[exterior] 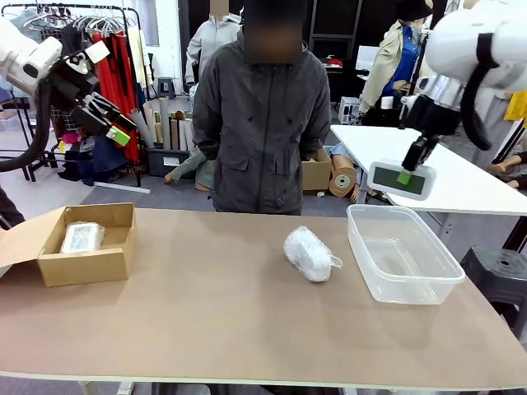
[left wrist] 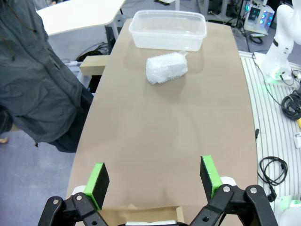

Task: Separate and place wrapped and unwrapped clocks.
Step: If the picked Digital clock is wrapped, place it in the Package Box ; if not, place it in the Organizing box.

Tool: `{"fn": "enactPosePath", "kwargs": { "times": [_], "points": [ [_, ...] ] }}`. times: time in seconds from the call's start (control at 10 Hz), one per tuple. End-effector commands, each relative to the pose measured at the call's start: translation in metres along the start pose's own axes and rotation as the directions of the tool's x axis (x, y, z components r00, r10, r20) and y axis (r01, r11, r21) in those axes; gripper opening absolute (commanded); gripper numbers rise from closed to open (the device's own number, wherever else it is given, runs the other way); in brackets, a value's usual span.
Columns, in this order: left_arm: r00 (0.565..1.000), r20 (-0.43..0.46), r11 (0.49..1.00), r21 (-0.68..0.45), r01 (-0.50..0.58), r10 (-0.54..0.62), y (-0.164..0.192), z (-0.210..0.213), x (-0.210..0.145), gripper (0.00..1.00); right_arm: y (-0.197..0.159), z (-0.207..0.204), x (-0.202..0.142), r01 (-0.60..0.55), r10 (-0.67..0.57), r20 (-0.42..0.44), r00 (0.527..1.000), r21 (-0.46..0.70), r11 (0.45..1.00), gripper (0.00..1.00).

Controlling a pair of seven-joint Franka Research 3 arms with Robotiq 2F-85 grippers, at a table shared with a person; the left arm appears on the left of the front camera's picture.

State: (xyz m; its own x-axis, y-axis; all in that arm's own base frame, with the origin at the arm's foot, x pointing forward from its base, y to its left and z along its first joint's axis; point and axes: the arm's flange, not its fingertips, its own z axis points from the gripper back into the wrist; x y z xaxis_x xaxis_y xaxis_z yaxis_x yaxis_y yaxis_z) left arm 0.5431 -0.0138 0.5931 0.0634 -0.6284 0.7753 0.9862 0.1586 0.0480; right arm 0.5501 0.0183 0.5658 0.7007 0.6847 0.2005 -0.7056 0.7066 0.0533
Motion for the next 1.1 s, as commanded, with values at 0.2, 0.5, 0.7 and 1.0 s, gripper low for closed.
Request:
{"fn": "enactPosePath", "kwargs": {
  "times": [0.2, 0.5, 0.7, 1.0],
  "points": [
    [1.000, 0.002, 1.000, -0.004, 0.011, -0.011, -0.002, 0.000, 0.000, 1.00, -0.001, -0.008, -0.035, 0.093, -0.087, 0.127, 0.988, -0.041, 0.995, 0.00],
    [1.000, 0.002, 1.000, -0.004, 0.011, -0.011, -0.002, 0.000, 0.000, 1.00, -0.012, -0.007, -0.028, 0.073, -0.073, 0.033, 0.997, -0.022, 0.997, 0.00],
    [1.000, 0.002, 1.000, -0.004, 0.011, -0.011, -0.002, 0.000, 0.000, 1.00, -0.012, -0.007, -0.028, 0.073, -0.073, 0.033, 0.997, -0.022, 0.997, 0.00],
    [1.000, 0.002, 1.000, -0.004, 0.011, -0.011, -0.002, 0.000, 0.000, 1.00, -0.012, -0.007, -0.028, 0.073, -0.073, 0.033, 0.997, -0.022, 0.997, 0.00]
  ]
}}
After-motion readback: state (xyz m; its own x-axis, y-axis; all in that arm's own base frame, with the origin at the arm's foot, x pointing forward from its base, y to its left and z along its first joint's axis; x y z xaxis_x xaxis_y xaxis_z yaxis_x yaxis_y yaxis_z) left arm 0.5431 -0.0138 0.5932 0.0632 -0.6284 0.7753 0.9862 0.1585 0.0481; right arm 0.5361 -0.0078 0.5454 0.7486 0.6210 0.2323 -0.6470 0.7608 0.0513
